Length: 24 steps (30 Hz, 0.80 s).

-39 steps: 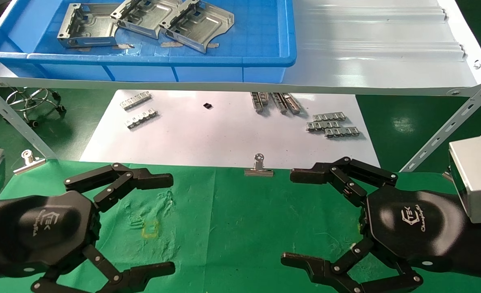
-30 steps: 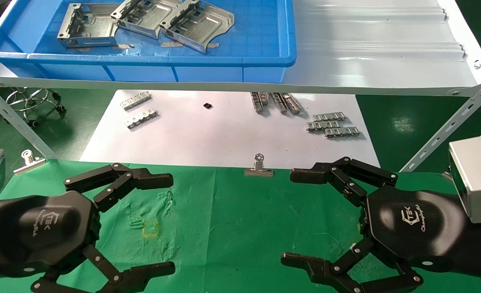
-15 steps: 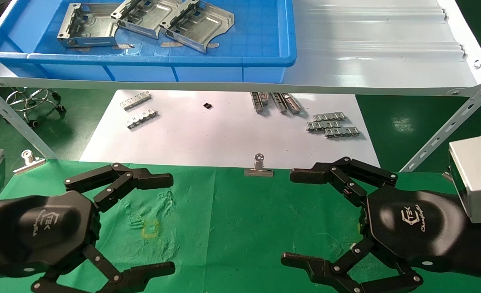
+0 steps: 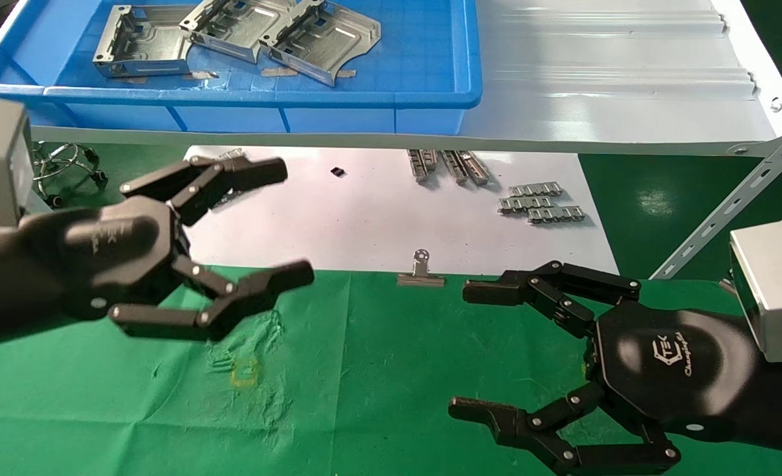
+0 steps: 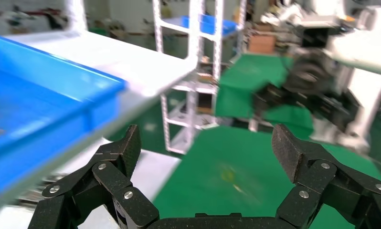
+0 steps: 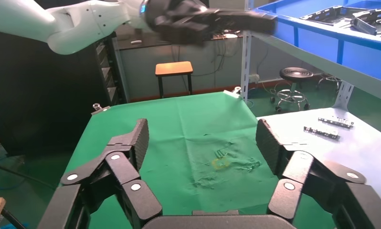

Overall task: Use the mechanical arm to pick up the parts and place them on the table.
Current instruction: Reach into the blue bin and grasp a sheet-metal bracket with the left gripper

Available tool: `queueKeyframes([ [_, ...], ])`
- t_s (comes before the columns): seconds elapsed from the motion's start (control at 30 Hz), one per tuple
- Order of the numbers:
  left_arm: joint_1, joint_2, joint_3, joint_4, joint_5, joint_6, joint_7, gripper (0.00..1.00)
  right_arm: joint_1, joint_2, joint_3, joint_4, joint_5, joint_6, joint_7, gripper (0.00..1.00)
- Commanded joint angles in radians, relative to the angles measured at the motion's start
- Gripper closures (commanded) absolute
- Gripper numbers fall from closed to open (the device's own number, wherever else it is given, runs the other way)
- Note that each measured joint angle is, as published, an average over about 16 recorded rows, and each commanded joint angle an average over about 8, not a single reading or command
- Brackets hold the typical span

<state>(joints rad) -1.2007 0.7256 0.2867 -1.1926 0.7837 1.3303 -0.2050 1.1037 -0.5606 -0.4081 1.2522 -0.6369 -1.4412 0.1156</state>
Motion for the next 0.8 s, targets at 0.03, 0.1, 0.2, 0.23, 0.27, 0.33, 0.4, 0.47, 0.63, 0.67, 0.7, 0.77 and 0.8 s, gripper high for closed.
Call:
queueKeyframes([
  [0.03,-0.020,0.020,0.001,0.019,0.007,-0.026,-0.003,0.00,0.000,0.000,0.000,0.000,0.000,0.000,0.000,1.00],
  [0.1,-0.050,0.038,0.006,0.047,0.029,-0.059,-0.005,0.00,0.000,0.000,0.000,0.000,0.000,0.000,0.000,1.00],
  [0.2,-0.100,0.061,0.018,0.093,0.073,-0.112,-0.010,0.00,0.000,0.000,0.000,0.000,0.000,0.000,0.000,1.00],
  [0.23,-0.119,0.068,0.024,0.110,0.089,-0.129,-0.013,0.00,0.000,0.000,0.000,0.000,0.000,0.000,0.000,1.00],
  [0.27,-0.138,0.075,0.030,0.128,0.106,-0.145,-0.017,0.00,0.000,0.000,0.000,0.000,0.000,0.000,0.000,1.00],
  [0.33,-0.177,0.087,0.043,0.168,0.140,-0.177,-0.035,0.00,0.000,0.000,0.000,0.000,0.000,0.000,0.000,1.00],
  [0.4,-0.217,0.097,0.058,0.208,0.175,-0.209,-0.054,0.00,0.000,0.000,0.000,0.000,0.000,0.000,0.000,1.00],
  [0.47,-0.256,0.107,0.074,0.246,0.211,-0.239,-0.074,0.00,0.000,0.000,0.000,0.000,0.000,0.000,0.000,1.00],
  [0.63,-0.345,0.127,0.108,0.327,0.295,-0.305,-0.101,0.00,0.000,0.000,0.000,0.000,0.000,0.000,0.000,1.00],
  [0.67,-0.362,0.132,0.113,0.343,0.309,-0.315,-0.104,0.00,0.000,0.000,0.000,0.000,0.000,0.000,0.000,1.00],
  [0.7,-0.379,0.137,0.118,0.361,0.322,-0.325,-0.107,0.00,0.000,0.000,0.000,0.000,0.000,0.000,0.000,1.00],
  [0.77,-0.413,0.148,0.126,0.397,0.345,-0.348,-0.113,0.00,0.000,0.000,0.000,0.000,0.000,0.000,0.000,1.00],
  [0.8,-0.430,0.153,0.128,0.416,0.355,-0.358,-0.117,0.00,0.000,0.000,0.000,0.000,0.000,0.000,0.000,1.00],
])
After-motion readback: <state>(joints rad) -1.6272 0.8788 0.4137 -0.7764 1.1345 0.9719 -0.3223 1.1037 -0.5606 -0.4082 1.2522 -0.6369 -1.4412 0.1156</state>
